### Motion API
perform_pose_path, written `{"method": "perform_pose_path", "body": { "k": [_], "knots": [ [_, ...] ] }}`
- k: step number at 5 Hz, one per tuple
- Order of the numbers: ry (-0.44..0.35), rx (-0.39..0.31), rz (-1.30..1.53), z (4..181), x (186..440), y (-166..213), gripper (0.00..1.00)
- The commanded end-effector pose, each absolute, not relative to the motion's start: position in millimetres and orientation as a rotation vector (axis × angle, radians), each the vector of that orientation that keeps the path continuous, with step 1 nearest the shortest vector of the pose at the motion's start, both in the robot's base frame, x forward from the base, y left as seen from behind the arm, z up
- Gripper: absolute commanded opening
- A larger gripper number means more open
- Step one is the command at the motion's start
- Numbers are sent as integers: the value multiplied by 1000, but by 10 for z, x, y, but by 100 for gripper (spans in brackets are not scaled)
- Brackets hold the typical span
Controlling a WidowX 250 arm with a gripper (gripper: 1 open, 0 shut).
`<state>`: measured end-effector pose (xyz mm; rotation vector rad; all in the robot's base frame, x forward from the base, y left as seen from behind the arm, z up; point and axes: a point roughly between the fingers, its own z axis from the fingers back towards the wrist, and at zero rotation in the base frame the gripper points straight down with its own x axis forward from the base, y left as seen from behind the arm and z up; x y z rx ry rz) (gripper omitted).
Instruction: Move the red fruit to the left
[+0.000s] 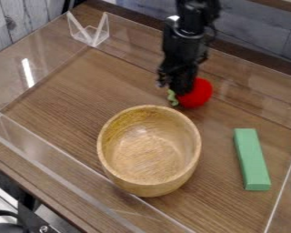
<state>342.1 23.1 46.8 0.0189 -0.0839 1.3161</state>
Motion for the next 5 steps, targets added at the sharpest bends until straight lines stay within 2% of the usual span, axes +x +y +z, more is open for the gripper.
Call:
{"method": "perform_pose_path", "body": {
  "k": [1,2,3,4,5],
  "knots": [
    [-125,-75,1266,967,3489,516,0],
    [-107,-105,1277,1229,3516,702,0],
    [-106,-99,1271,1179,3573,566,100],
    [-104,-93,1287,1156,3534,456,100],
    [-102,-71,1298,1060,3496,353,100]
  ]
}}
